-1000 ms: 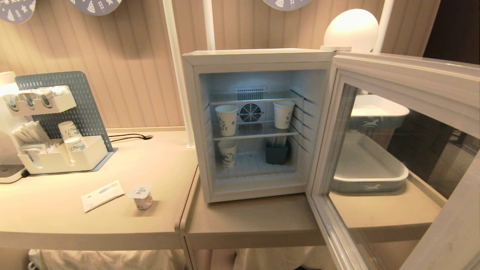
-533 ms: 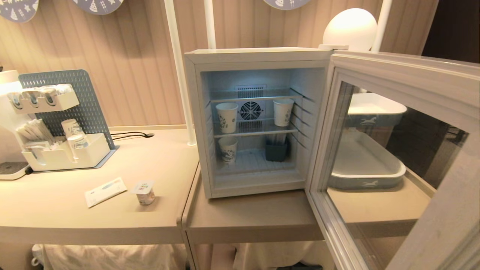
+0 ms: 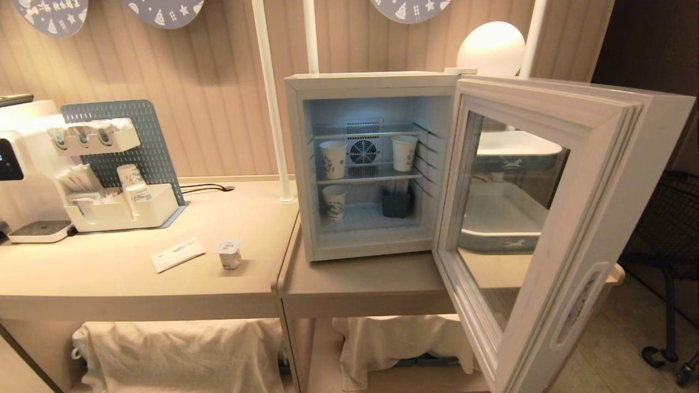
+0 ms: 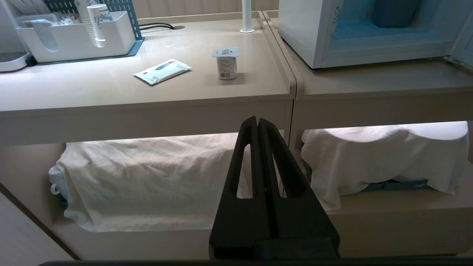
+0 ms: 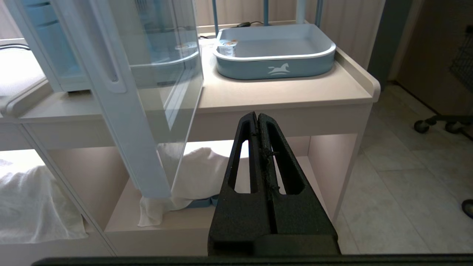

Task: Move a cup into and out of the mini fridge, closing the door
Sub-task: Put the yoghurt in the freezer

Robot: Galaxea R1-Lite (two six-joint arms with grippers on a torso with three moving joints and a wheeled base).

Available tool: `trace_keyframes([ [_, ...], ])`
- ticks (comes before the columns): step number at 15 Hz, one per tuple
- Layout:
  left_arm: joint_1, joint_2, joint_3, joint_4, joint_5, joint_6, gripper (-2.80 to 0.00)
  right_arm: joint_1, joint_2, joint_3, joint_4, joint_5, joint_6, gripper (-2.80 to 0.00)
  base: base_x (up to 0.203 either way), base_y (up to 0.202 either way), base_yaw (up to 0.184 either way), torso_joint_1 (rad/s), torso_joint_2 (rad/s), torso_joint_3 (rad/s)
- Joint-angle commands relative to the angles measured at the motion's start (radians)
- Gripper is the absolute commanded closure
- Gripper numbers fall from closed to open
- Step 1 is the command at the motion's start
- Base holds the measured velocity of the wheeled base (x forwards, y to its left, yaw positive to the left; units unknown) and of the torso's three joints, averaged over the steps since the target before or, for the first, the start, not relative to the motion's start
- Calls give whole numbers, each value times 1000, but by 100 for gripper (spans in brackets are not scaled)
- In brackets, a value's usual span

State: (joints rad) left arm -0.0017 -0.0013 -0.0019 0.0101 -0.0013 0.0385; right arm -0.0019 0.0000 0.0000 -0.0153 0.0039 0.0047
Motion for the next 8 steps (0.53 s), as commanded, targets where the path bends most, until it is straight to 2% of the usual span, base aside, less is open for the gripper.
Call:
trace_keyframes([
  [1, 0, 2, 0, 2, 0, 1, 0, 0, 0, 11, 0, 1, 0, 0, 0, 0, 0, 0, 0, 0],
  [8, 0, 1, 0, 2, 0, 1, 0, 0, 0, 11, 0, 1, 0, 0, 0, 0, 0, 0, 0, 0],
])
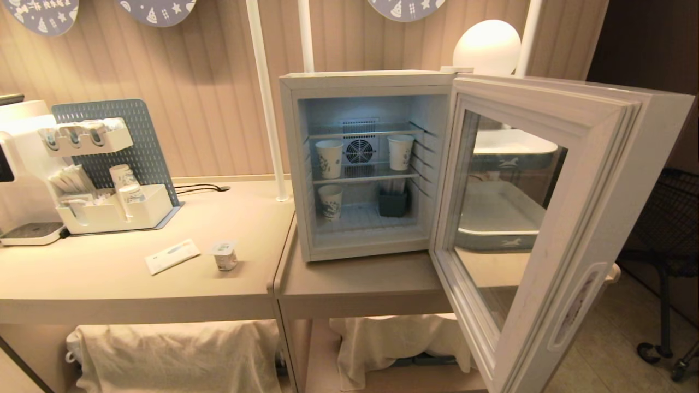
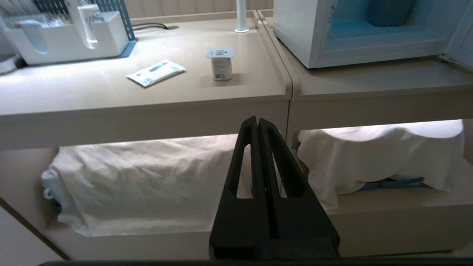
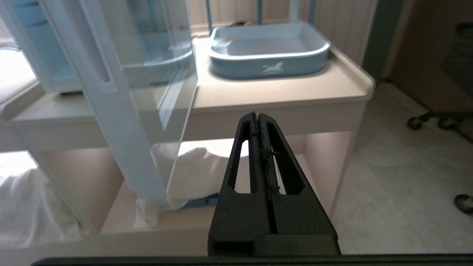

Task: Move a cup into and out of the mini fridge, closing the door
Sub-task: Put the yoghurt in the freezer

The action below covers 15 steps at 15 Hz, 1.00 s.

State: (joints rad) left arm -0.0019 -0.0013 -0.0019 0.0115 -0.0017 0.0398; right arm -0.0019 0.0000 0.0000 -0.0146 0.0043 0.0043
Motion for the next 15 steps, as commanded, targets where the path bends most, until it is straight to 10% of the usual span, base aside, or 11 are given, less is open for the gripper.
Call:
trace_keyframes([
  [1, 0, 1, 0, 1, 0, 0, 0, 0, 0, 11, -1, 0, 0, 0, 5, 67, -5, 4, 0, 2],
  [15, 0, 1, 0, 1, 2, 0, 0, 0, 0, 11, -1, 0, 0, 0, 0, 188, 1, 3, 3, 1],
])
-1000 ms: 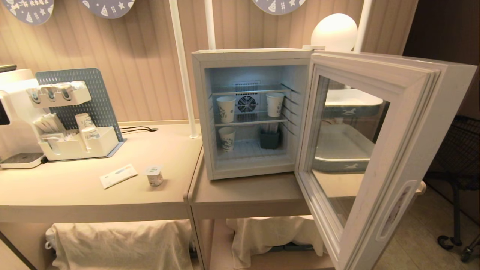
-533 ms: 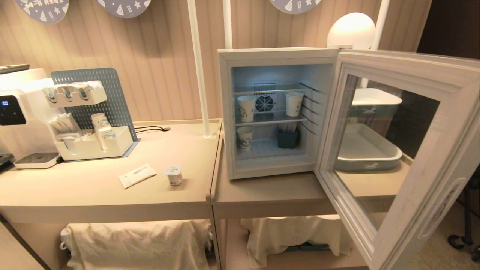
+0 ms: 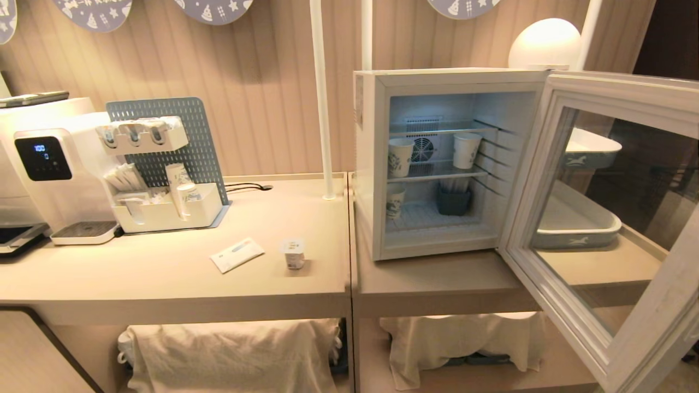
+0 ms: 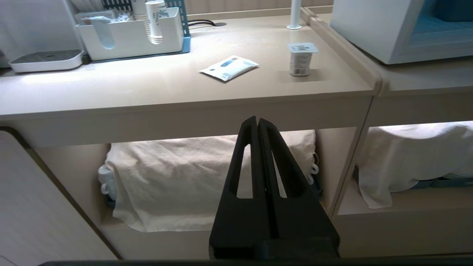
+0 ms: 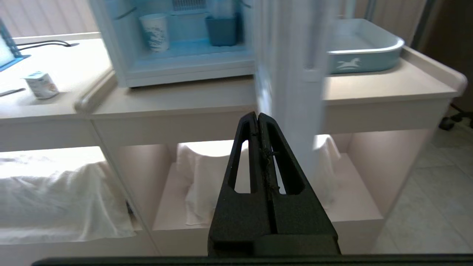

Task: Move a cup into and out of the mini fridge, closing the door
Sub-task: Put the yoghurt in the freezer

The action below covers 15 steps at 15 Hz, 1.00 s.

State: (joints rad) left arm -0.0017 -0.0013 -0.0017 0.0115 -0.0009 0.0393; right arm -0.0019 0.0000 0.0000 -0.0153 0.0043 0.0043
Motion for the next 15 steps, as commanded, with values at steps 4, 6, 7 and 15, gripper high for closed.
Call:
trace_keyframes([
  [4, 0, 1, 0, 1, -1, -1, 0, 0, 0, 11, 0, 0, 0, 0, 0, 192, 2, 3, 1, 2],
  [6, 0, 1, 0, 1, -1, -1, 0, 0, 0, 11, 0, 0, 0, 0, 0, 195, 0, 4, -1, 4],
  [7, 0, 1, 0, 1, -1, 1, 0, 0, 0, 11, 0, 0, 0, 0, 0, 198, 1, 1, 2, 4],
  [15, 0, 1, 0, 1, 0, -1, 0, 0, 0, 11, 0, 0, 0, 0, 0, 191, 1, 2, 4, 3],
])
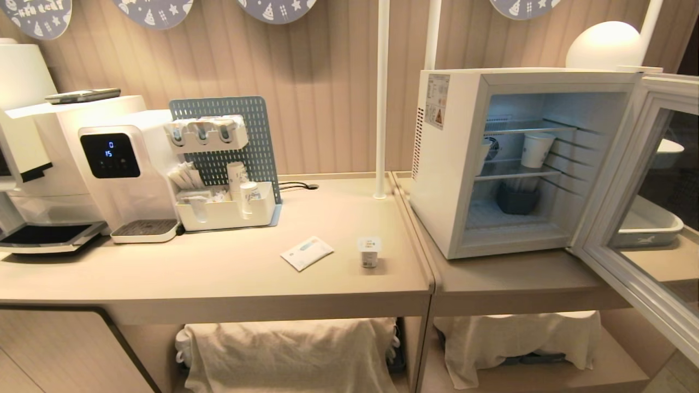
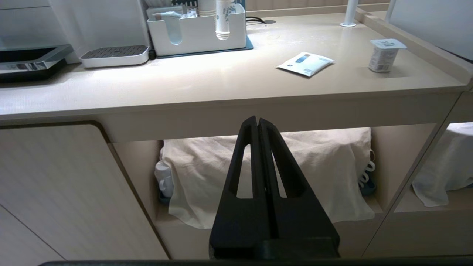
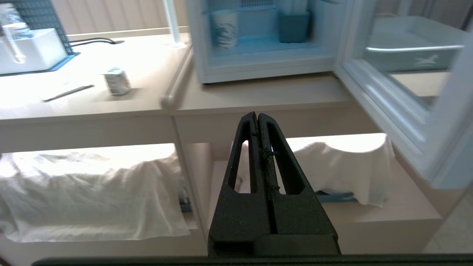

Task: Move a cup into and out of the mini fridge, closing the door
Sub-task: Put the yoghurt in the freezer

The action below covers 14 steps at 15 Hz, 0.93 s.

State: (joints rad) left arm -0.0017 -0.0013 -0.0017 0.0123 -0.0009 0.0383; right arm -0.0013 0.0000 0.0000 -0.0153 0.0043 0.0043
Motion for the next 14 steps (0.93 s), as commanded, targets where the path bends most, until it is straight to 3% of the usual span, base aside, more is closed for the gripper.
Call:
trace_keyframes([
  [1, 0, 1, 0, 0, 1, 0, 0, 0, 0, 11, 0, 0, 0, 0, 0, 194, 2, 4, 2, 2],
  [8, 0, 1, 0, 0, -1, 2, 0, 0, 0, 11, 0, 0, 0, 0, 0, 184, 1, 2, 2, 2],
  [14, 0, 1, 0, -2, 1, 5, 0, 0, 0, 11, 0, 0, 0, 0, 41, 16, 7, 2, 1, 0],
])
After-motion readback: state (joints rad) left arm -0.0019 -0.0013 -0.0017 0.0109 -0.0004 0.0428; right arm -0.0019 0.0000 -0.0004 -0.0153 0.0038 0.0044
